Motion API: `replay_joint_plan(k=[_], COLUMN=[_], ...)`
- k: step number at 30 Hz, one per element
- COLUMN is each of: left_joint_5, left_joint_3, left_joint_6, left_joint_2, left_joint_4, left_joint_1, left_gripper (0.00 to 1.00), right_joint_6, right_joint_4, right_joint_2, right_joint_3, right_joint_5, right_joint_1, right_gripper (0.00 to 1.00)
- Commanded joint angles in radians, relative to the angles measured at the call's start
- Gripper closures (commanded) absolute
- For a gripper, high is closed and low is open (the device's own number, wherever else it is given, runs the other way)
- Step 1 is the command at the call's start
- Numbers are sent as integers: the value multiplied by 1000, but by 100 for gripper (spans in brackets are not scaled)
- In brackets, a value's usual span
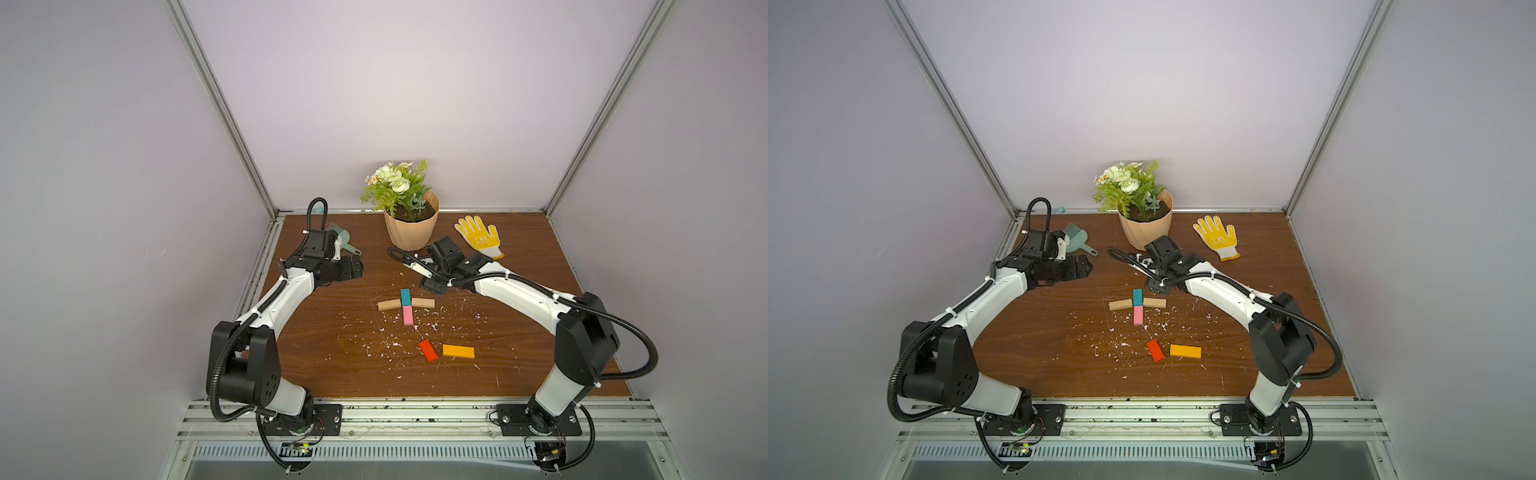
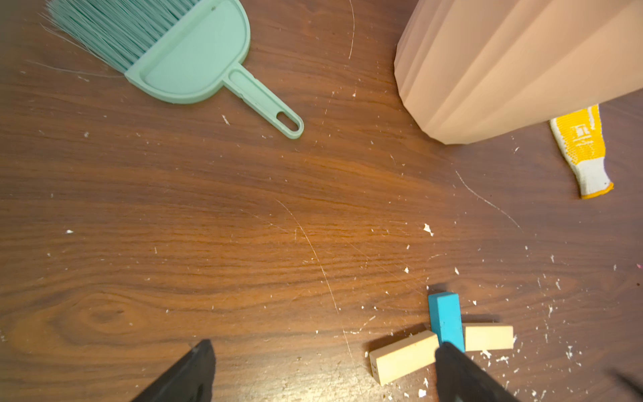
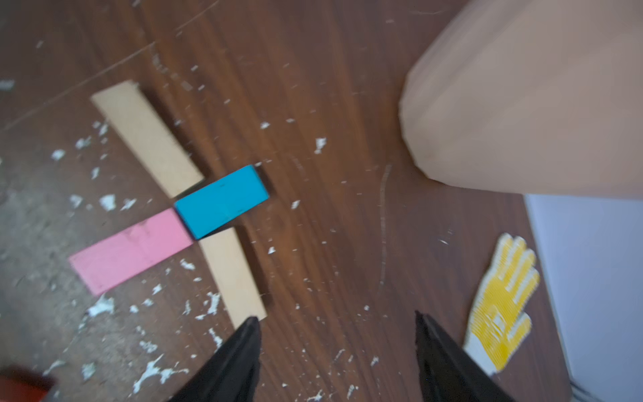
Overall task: Assemble the letter t with building blocks
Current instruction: Assemble the building block at the center of the board, then pick up the building block from the center of the board.
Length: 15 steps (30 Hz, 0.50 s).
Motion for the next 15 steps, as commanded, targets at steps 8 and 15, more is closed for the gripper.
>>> replay_joint_plan(k=[8,15], left_joint_5=[-279,-469], left_joint_3=[-120,-171], left_joint_6=[-232,-580], left_joint_2=[-121,-109], left_joint_4=[8,37], left_joint_1=[-426,-759], left_gripper=[7,15], right_joint_6=[773,967], right_joint_4=[36,17], right_joint_2=[-112,-209], right_joint_3=[-81,-163], right_joint_5=[247,327], right_joint_1=[-215,-336], right_gripper=[24,19])
